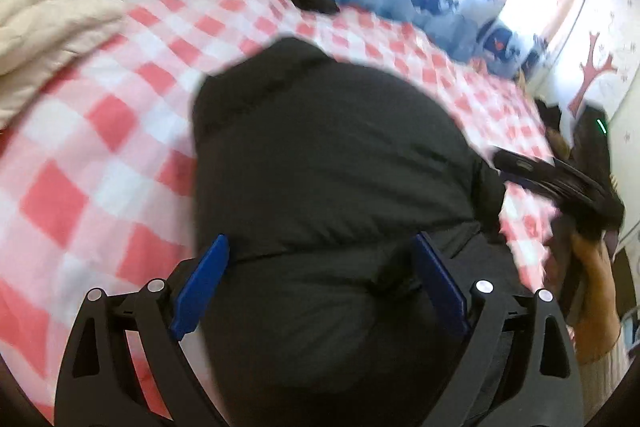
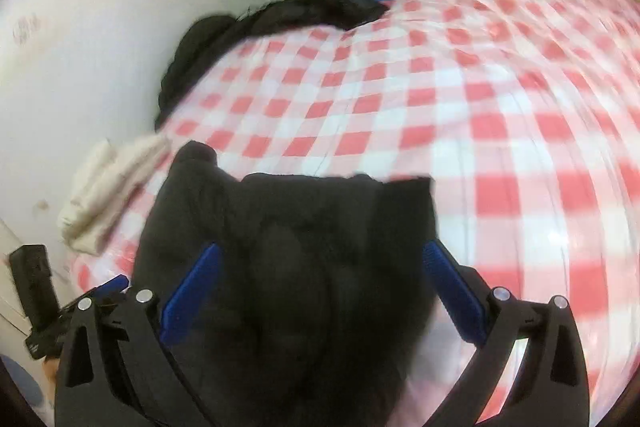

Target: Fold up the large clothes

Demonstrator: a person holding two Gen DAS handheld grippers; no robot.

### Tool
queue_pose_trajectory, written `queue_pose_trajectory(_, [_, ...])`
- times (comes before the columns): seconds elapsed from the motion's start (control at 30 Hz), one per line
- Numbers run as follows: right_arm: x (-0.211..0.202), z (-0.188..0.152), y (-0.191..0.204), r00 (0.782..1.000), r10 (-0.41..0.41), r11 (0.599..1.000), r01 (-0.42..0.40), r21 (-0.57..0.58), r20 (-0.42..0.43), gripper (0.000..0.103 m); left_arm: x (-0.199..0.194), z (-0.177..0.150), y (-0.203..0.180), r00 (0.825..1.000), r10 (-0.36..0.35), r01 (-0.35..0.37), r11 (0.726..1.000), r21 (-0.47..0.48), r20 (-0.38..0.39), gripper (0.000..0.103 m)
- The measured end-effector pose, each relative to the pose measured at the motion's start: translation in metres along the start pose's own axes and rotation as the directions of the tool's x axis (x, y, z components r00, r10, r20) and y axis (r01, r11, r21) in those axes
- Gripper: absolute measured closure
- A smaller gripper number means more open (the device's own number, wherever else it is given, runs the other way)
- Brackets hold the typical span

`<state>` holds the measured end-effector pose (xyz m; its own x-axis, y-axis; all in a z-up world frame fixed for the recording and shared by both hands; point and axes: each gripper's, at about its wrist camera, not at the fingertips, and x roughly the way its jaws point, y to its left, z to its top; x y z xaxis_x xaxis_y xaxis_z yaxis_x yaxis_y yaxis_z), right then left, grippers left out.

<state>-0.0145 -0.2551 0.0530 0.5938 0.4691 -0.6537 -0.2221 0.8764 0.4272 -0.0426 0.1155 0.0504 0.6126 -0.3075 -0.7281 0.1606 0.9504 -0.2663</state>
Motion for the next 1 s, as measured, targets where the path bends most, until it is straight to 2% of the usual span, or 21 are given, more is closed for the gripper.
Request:
queue_pose_trajectory(0.1, [0.063,0.001,-0.008,0.985,-0.137,0.989,0.13,-0.064,-0.11,0.005,0.008,0.0,-0.009,1.0,-0.01,0.01,1.0,0.028,-0.001,0.015])
queue_pose_trajectory(0.13, [0.089,-0.007,-0.032,0.98,-0.113,0.993,0.115,0.001,-0.163,0.005,0.009,0.002,-0.011,1.0,-0.019,0.019,0.999,0.038,-0.002,0.015])
queue_pose_trajectory(0.23, [0.103,-0.033,-0.081,0.98,-0.025,0.978,0.066,0.2,-0.199,0.005,0.015,0.003,-0.028,1.0,0.005,-0.002,0.995,0.096,-0.03,0.015])
queue_pose_trajectory(0.33, [0.075,-0.036,-0.075,0.984,-0.05,0.978,0.083,0.19,-0.169,0.006,0.016,0.002,-0.036,0.999,0.03,-0.025,0.992,0.126,-0.035,0.015])
queue_pose_trajectory(0.4, [0.021,-0.045,-0.056,0.997,-0.005,0.986,0.017,0.168,-0.073,0.006,0.01,-0.003,-0.028,0.999,0.021,-0.018,0.995,0.096,-0.033,0.015])
queue_pose_trajectory(0.47, [-0.022,-0.055,-0.036,0.998,0.061,0.991,-0.061,0.116,0.01,0.006,0.008,-0.005,-0.024,0.999,0.021,-0.019,0.998,0.064,-0.031,0.015])
queue_pose_trajectory(0.5, [-0.038,-0.069,-0.023,0.997,0.074,0.995,-0.075,0.065,0.019,0.006,0.007,-0.005,-0.022,0.999,0.021,-0.02,0.998,0.052,-0.03,0.015])
queue_pose_trajectory(0.57, [-0.036,-0.092,-0.009,0.999,0.037,0.999,-0.036,0.019,-0.036,0.006,0.003,-0.008,-0.021,0.999,0.028,-0.028,0.999,0.029,-0.021,0.015])
queue_pose_trajectory(0.6, [-0.021,-0.11,-0.009,0.993,-0.022,1.0,0.022,0.001,-0.114,0.006,-0.001,-0.01,-0.023,0.999,0.033,-0.032,0.999,0.019,-0.014,0.014])
queue_pose_trajectory(0.67, [0.011,-0.128,-0.02,0.981,0.003,0.999,0.006,0.048,-0.195,0.005,-0.012,-0.013,-0.027,0.998,0.063,-0.063,0.998,0.004,-0.012,0.014])
queue_pose_trajectory(0.7, [0.019,-0.135,-0.031,0.975,0.039,0.993,-0.014,0.114,-0.219,0.006,-0.018,-0.014,-0.029,0.998,0.067,-0.067,0.998,-0.005,-0.01,0.014])
queue_pose_trajectory(0.73, [0.018,-0.134,-0.031,0.975,0.039,0.991,-0.01,0.133,-0.217,0.006,-0.029,-0.018,-0.031,0.998,0.062,-0.062,0.998,-0.014,0.002,0.014])
queue_pose_trajectory(0.77, [0.006,-0.13,-0.026,0.98,-0.004,0.991,0.03,0.132,-0.198,0.007,-0.036,-0.021,-0.032,0.998,0.064,-0.064,0.998,-0.013,0.011,0.014])
queue_pose_trajectory(0.87, [-0.04,-0.129,-0.001,0.997,-0.013,0.997,0.02,0.076,-0.08,0.007,-0.058,-0.04,-0.042,0.994,0.094,-0.096,0.994,0.045,0.049,0.014])
queue_pose_trajectory(0.9, [-0.059,-0.134,0.009,1.0,-0.014,0.998,0.016,0.057,-0.023,0.007,-0.059,-0.045,-0.044,0.994,0.097,-0.099,0.994,0.055,0.044,0.014])
queue_pose_trajectory(0.93, [-0.069,-0.14,0.016,1.0,-0.022,0.999,0.022,0.043,-0.002,0.007,-0.057,-0.051,-0.045,0.995,0.098,-0.1,0.993,0.06,0.03,0.013])
queue_pose_trajectory(1.0, [-0.06,-0.154,0.023,0.997,-0.05,0.999,0.051,0.01,-0.058,0.007,-0.047,-0.061,-0.042,0.996,0.087,-0.086,0.995,0.043,-0.013,0.013])
